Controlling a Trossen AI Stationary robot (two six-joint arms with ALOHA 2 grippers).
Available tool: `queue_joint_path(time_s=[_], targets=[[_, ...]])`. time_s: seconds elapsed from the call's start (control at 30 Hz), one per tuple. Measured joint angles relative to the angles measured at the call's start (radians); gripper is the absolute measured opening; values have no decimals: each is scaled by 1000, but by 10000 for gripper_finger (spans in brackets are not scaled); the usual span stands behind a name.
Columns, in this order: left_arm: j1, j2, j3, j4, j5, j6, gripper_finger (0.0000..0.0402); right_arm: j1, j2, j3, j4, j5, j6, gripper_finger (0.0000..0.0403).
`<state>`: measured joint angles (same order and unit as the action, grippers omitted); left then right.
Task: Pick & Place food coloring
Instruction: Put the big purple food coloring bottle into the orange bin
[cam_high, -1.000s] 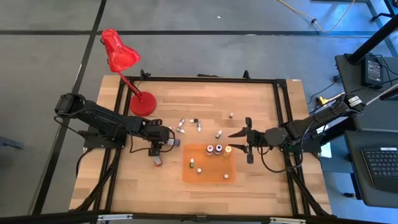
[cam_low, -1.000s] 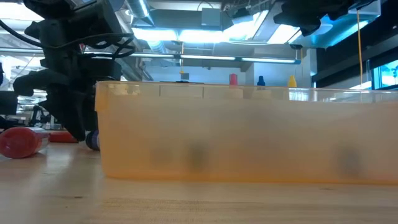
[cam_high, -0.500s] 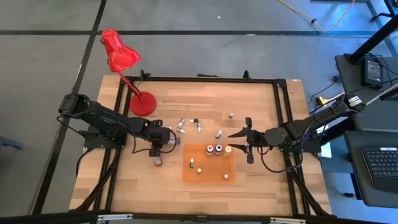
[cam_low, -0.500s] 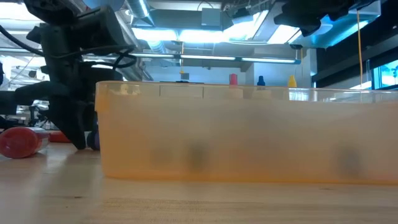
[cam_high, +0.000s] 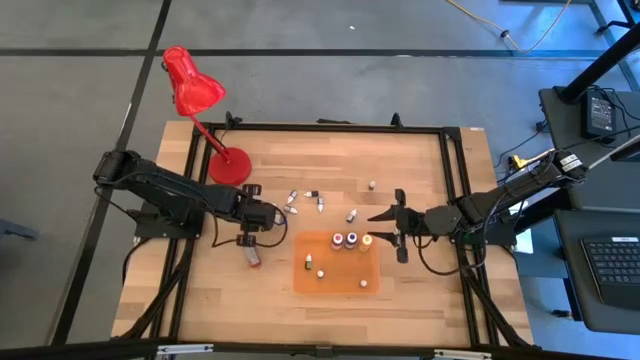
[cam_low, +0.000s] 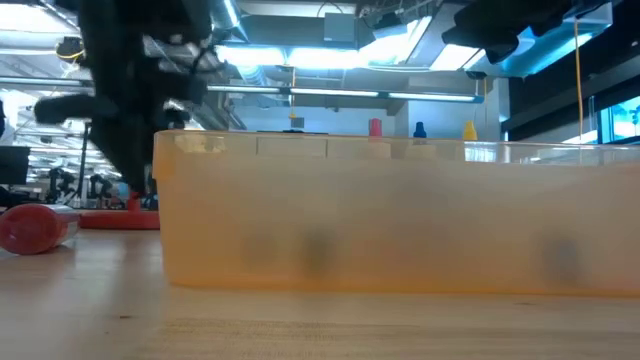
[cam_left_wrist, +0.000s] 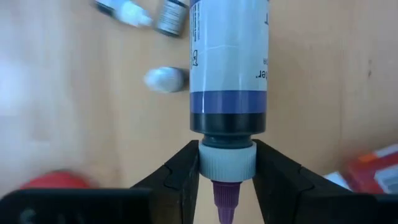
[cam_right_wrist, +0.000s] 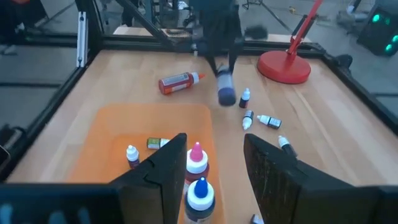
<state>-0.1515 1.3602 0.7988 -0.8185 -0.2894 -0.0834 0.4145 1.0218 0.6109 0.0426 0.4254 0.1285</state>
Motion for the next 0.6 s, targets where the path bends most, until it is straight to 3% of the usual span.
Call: queue_joint_path(time_s=[0.17,0.4,0.5,0.6], targets=[[-71,0,146,-128,-116,3,118,0,0,0,21,3,109,163],[-171,-1,266,-28,-335,53,118,0,6,0,198,71,234,163],[-181,-2,281,111,-340,48,118,0,6,1,264,78,229,163],[-187,-2,281,241,-282,89,127,0,15,1,314,76,208,168]])
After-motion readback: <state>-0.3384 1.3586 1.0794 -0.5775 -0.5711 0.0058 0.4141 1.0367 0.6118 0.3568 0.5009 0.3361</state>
